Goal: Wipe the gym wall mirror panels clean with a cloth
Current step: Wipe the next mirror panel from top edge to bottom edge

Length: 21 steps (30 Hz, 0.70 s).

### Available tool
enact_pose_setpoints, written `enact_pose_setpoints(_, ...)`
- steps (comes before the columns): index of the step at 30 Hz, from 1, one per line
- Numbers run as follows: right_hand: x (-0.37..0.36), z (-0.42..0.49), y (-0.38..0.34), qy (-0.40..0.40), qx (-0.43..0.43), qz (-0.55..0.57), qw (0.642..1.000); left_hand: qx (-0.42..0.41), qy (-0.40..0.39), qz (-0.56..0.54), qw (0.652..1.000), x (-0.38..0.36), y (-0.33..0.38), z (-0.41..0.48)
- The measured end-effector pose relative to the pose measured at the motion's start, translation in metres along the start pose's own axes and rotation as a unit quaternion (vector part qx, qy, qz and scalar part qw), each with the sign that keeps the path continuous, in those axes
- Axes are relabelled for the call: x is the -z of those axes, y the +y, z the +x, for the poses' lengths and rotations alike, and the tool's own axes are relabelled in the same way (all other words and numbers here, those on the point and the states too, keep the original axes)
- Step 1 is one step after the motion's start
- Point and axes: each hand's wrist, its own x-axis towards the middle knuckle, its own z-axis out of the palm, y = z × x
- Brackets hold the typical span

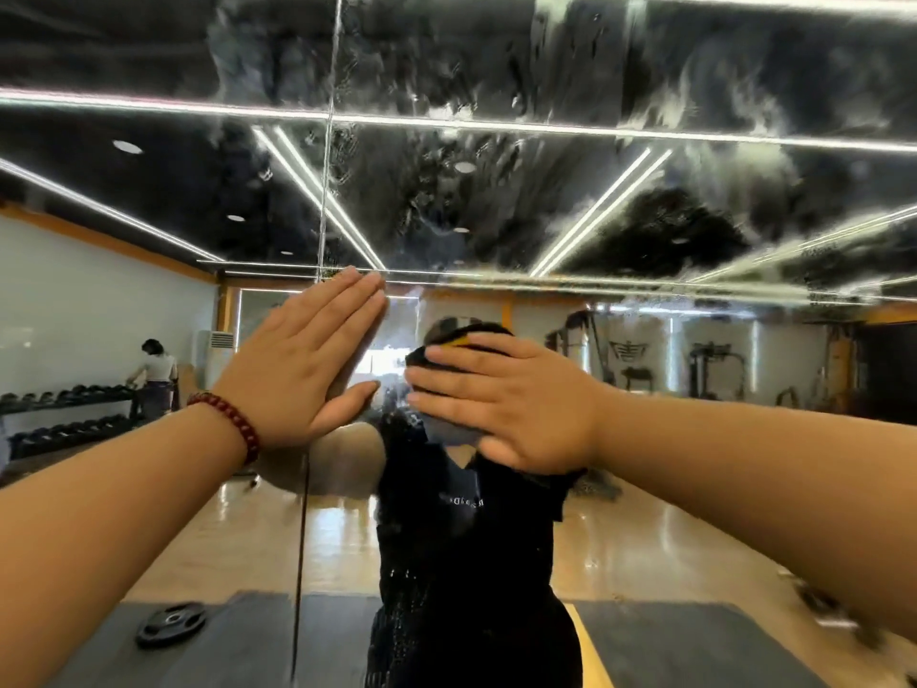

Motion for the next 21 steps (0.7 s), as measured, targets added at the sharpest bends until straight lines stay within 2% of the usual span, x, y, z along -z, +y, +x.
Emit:
enact_pose_setpoints(2, 0.003, 0.000, 0.008, -0.007, 0.025, -0.001, 1.000, 0.013, -0.002, -0.005, 1.000, -0.001, 0.000, -0.002)
enact_pose_setpoints(3, 0.006, 0.005, 0.016, 0.007, -0.007, 0.006, 1.000, 0.026, 0.000, -0.009, 1.000, -0.001, 0.001, -0.003)
enact_pose_setpoints(6, 0.021, 0.029, 0.041, 0.065, -0.223, 0.025, 0.972, 0.056, 0.018, -0.011, 0.998, -0.003, 0.001, -0.004)
enact_pose_setpoints(7, 0.022, 0.037, 0.042, 0.072, -0.280, 0.025, 0.957, 0.062, 0.023, -0.010, 0.998, -0.003, 0.001, -0.005)
enact_pose_setpoints(8, 0.021, 0.045, 0.038, 0.080, -0.302, 0.017, 0.950, 0.068, 0.028, -0.010, 0.997, -0.004, 0.000, -0.005)
enact_pose_setpoints(9, 0.018, 0.049, 0.030, 0.087, -0.288, 0.009, 0.954, 0.071, 0.033, -0.011, 0.997, -0.004, -0.001, -0.005)
enact_pose_setpoints(13, -0.001, 0.029, -0.007, 0.038, -0.082, -0.010, 0.996, 0.062, 0.036, -0.014, 0.997, -0.004, -0.003, -0.005)
enact_pose_setpoints(16, -0.002, 0.015, -0.010, -0.009, -0.014, 0.001, 1.000, 0.052, 0.017, -0.012, 0.998, 0.000, -0.005, -0.005)
enact_pose_setpoints(18, 0.006, 0.023, 0.001, 0.002, -0.058, 0.011, 0.998, 0.045, 0.008, -0.009, 0.999, 0.004, -0.011, -0.008)
enact_pose_setpoints(21, 0.026, 0.051, 0.029, 0.055, -0.255, 0.044, 0.964, 0.045, 0.013, 0.002, 0.999, 0.007, -0.020, -0.018)
